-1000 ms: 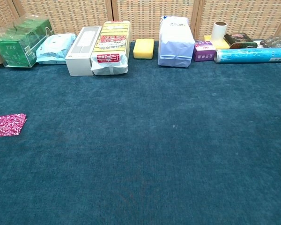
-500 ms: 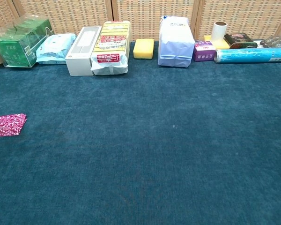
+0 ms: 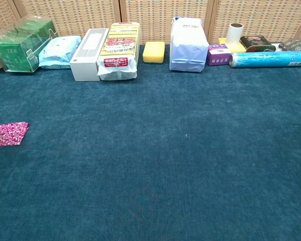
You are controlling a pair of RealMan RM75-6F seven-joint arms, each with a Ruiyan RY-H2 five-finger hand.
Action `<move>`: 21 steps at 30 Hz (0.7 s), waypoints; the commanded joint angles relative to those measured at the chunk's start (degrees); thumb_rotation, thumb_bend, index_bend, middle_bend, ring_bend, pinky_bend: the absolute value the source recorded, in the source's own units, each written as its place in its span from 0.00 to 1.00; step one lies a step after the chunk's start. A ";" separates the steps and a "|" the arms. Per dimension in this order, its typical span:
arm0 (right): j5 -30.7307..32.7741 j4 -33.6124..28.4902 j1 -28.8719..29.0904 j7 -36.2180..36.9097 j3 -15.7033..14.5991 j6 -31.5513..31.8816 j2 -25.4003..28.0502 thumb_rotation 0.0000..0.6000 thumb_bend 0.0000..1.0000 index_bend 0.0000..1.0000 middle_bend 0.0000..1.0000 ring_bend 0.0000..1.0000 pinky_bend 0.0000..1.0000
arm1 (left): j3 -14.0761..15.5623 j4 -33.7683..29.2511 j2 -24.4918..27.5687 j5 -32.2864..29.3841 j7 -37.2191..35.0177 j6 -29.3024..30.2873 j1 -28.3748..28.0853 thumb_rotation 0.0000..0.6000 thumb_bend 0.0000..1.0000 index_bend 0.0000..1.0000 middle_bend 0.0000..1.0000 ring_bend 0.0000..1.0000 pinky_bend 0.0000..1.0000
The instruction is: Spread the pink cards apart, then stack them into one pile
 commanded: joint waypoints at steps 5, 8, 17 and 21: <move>-0.08 0.06 0.04 0.23 -0.01 -0.07 0.03 1.00 0.00 0.12 0.07 0.01 0.00 | -0.04 2.36 -2.92 -7.39 3.29 -2.41 -3.10 1.00 0.03 0.00 0.00 0.00 0.10; 0.01 0.02 0.01 0.32 0.07 0.02 0.13 1.00 0.00 0.12 0.07 0.01 0.00 | -0.19 2.56 -3.61 -9.12 4.08 -3.09 -4.33 1.00 0.03 0.00 0.00 0.00 0.10; 0.15 -0.06 0.05 0.23 0.09 -0.15 0.02 1.00 0.00 0.12 0.07 0.01 0.00 | -0.18 1.46 -4.57 -14.57 7.29 -3.93 -8.05 1.00 0.03 0.00 0.00 0.00 0.10; 0.47 0.28 -0.04 0.58 0.14 -0.20 0.09 1.00 0.00 0.12 0.07 0.01 0.00 | 0.27 0.14 -5.12 -17.30 9.79 -3.50 -10.09 1.00 0.03 0.00 0.00 0.00 0.10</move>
